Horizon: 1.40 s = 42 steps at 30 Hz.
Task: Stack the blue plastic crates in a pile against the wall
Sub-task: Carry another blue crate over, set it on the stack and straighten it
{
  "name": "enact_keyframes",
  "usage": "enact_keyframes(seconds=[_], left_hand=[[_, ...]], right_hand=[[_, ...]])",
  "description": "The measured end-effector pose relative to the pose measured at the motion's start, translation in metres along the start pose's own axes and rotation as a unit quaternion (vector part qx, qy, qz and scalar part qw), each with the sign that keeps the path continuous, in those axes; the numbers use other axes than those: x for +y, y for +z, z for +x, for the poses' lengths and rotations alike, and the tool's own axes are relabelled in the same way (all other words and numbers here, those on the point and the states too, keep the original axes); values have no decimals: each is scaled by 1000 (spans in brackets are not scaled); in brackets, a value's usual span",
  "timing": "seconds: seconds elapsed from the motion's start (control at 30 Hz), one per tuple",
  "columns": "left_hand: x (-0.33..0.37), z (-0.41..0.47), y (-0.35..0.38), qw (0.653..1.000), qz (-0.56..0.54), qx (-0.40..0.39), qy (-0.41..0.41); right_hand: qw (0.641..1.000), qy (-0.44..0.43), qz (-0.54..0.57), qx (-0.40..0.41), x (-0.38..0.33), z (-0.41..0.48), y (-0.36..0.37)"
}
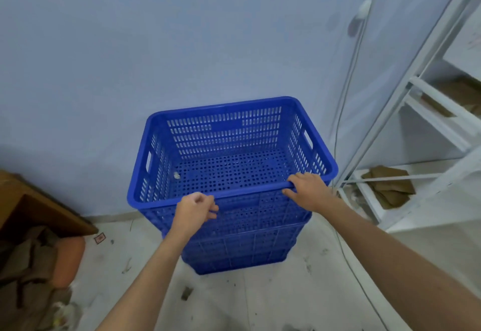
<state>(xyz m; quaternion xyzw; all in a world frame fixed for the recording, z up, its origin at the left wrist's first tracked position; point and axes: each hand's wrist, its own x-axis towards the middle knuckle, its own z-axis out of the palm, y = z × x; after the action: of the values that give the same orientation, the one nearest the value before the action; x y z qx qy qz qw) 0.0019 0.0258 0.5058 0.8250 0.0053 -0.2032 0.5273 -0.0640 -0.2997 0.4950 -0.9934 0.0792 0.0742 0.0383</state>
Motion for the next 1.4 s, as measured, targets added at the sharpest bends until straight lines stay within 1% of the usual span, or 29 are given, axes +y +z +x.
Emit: enact_keyframes(seconds=[0.03,0.07,0.1,0.13,0.17,0.2,0.23,0.3,0.33,0.4,0.43,0.5,0.6,0.73,0.93,1.03,1.1,1.23,1.3,1.4], left_hand=[[3,-2,-4,996,57,51,45],[5,-4,-8,983,126,107,83],[6,-5,-14,961,192,160,114],[6,-5,-19,939,244,197,142],[4,-3,-26,919,286,212,168],[0,-1,-33,902,329,204,190],[-7,2,-41,885,376,179,208],[-23,11,-55,851,466,113,211],[-31,14,-62,839,492,99,210],[-39,20,-74,826,515,102,206],[-40,23,-79,822,525,102,198],[-35,25,-88,811,552,82,173],[-25,30,-102,788,595,51,150],[-20,28,-109,797,586,41,137],[-26,29,-103,775,615,49,137],[-28,31,-94,789,595,73,137],[-29,37,-95,793,593,64,129],[-29,42,-103,783,610,38,116],[-33,40,-101,799,588,41,116],[-40,37,-96,841,523,46,132]], right_hand=[[1000,2,-1,9,0,1,1],[1000,4,2,20,0,1,3],[999,3,8,33,0,2,5],[999,-2,13,46,2,2,7],[998,-9,16,55,4,3,9],[998,-21,16,54,8,4,9],[998,-36,9,46,13,5,8],[998,-58,-8,24,22,8,5],[998,-61,-10,18,24,10,4],[998,-53,-2,19,24,9,7],[998,-47,-1,31,22,8,12],[997,-38,-4,61,17,6,21],[997,-36,-5,70,12,8,27],[997,-31,4,72,8,14,32],[994,-50,-15,98,15,17,39],[994,-58,-26,85,21,19,36],[995,-52,-16,78,21,19,34],[997,-41,-6,72,17,19,33],[997,-40,-5,69,18,16,33],[997,-29,25,68,20,13,32]])
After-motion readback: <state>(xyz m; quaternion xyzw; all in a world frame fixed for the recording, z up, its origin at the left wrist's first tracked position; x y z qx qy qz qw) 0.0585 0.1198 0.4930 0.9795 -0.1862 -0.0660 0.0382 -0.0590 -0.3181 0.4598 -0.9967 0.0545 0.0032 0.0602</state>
